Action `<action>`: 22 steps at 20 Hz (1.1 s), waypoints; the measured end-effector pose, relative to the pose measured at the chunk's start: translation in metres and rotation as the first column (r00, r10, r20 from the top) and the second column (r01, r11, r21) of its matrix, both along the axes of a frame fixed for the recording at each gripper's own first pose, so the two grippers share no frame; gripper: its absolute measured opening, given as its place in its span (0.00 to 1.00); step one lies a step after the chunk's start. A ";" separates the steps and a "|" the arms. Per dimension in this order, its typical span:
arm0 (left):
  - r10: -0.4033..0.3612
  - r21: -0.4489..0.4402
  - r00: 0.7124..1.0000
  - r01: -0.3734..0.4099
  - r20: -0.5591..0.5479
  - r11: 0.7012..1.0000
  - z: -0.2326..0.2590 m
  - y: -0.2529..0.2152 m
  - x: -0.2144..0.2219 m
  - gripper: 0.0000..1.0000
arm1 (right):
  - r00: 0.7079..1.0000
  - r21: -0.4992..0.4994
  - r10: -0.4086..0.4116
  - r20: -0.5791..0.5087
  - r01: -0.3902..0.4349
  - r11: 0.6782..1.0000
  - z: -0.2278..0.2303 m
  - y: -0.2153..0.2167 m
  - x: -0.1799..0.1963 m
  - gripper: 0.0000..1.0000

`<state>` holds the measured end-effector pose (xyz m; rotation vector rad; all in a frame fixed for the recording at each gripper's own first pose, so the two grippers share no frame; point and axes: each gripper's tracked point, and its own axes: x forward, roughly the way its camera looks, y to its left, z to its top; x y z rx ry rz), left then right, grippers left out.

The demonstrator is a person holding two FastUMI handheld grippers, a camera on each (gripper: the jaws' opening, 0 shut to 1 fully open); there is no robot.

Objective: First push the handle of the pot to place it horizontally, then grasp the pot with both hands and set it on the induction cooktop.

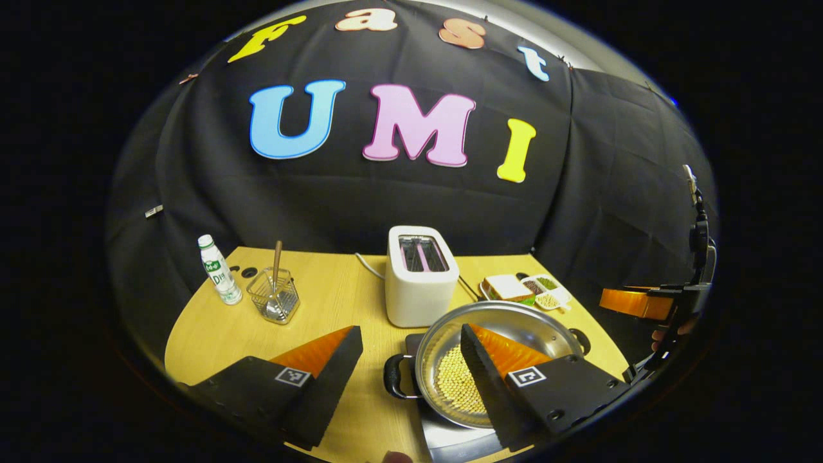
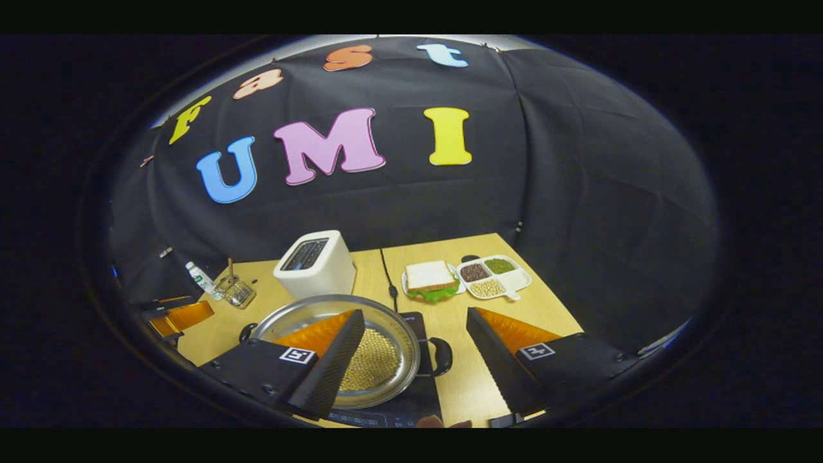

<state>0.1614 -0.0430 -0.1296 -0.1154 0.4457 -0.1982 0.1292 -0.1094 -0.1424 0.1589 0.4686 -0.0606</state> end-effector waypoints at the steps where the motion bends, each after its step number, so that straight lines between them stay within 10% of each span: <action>1: 0.004 -0.005 1.000 -0.004 0.030 1.000 0.013 0.003 -0.004 0.96 | 1.000 -0.014 -0.001 0.031 0.001 1.000 0.012 0.002 -0.003 0.99; 22: 0.036 0.059 0.935 -0.061 0.354 0.996 0.122 0.045 -0.102 0.95 | 0.941 -0.120 0.045 0.337 -0.004 0.993 0.139 0.089 -0.097 0.98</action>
